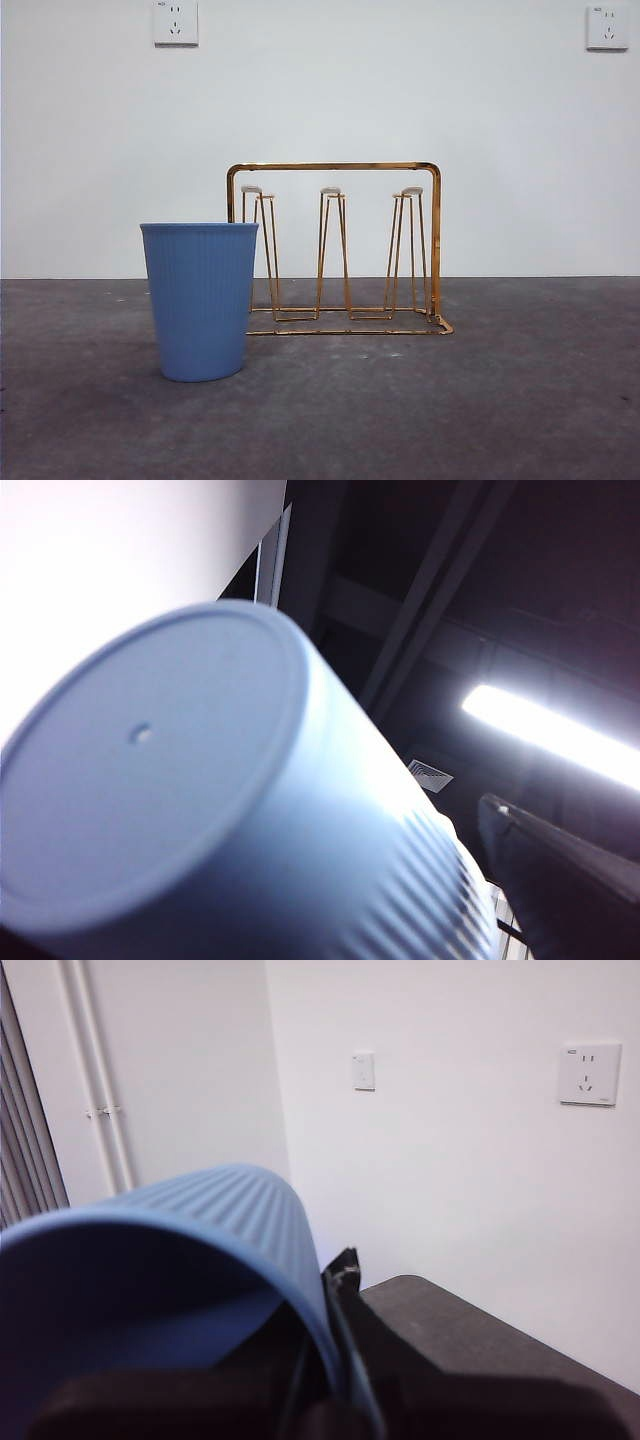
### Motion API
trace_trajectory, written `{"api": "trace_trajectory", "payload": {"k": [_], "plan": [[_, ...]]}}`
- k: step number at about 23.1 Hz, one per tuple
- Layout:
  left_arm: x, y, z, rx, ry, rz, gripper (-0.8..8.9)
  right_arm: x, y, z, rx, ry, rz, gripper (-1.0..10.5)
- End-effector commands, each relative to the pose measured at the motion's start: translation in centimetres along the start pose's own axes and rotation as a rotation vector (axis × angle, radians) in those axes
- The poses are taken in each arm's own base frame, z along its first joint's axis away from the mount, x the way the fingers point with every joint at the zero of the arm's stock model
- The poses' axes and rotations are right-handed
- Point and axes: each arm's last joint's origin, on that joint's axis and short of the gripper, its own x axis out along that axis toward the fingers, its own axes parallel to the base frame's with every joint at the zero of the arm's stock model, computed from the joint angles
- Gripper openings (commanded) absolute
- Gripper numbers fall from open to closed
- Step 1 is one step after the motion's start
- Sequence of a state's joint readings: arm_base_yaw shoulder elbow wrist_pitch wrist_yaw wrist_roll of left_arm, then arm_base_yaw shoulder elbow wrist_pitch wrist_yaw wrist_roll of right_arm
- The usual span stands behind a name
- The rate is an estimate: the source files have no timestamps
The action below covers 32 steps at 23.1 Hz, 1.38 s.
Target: Pick up cup 1,put cup 1 in the cup rack,pick up cup 2,put cup 2 in the cup rack
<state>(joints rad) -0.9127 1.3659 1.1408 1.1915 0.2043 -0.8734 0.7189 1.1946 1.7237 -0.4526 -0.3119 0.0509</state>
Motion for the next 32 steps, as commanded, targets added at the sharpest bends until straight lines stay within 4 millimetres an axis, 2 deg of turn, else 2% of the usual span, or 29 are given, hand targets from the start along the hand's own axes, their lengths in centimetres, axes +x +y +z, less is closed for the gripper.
{"api": "trace_trajectory", "payload": {"k": [1,4,6,12,18,21,24,28,32], "plan": [[0.1,-0.1,0.0,0.013,-0.004,-0.016,3.79,0.1,-0.1,-0.1,-0.011,-0.003,-0.016,-0.2],[0.1,-0.1,0.0,0.009,-0.004,-0.014,2.45,0.1,-0.1,-0.1,-0.011,-0.005,-0.016,-0.2],[0.1,-0.1,0.0,0.009,-0.003,-0.013,2.02,0.1,-0.1,-0.1,-0.011,-0.004,-0.017,-0.2],[0.1,-0.1,-0.1,-0.005,0.001,-0.009,-0.12,0.2,-0.1,-0.2,-0.002,0.001,-0.016,-0.1],[0.0,0.0,-0.1,-0.012,0.005,-0.004,-0.08,0.1,-0.1,-0.2,0.003,0.006,-0.017,0.2],[0.0,0.1,0.0,-0.008,0.013,-0.004,-0.08,-0.4,0.1,-0.1,0.005,0.014,-0.018,1.5],[-0.1,0.3,0.3,-0.001,0.032,0.018,-0.08,-1.2,0.3,-0.1,0.008,0.028,-0.033,1.9],[-0.3,0.9,1.1,0.021,0.081,0.095,-0.08,-3.4,0.7,0.0,-0.032,0.069,-0.141,1.9],[-0.7,1.1,1.5,0.102,0.168,0.198,-0.08,-6.2,1.0,-0.4,-0.061,0.154,-0.323,1.9]]}}
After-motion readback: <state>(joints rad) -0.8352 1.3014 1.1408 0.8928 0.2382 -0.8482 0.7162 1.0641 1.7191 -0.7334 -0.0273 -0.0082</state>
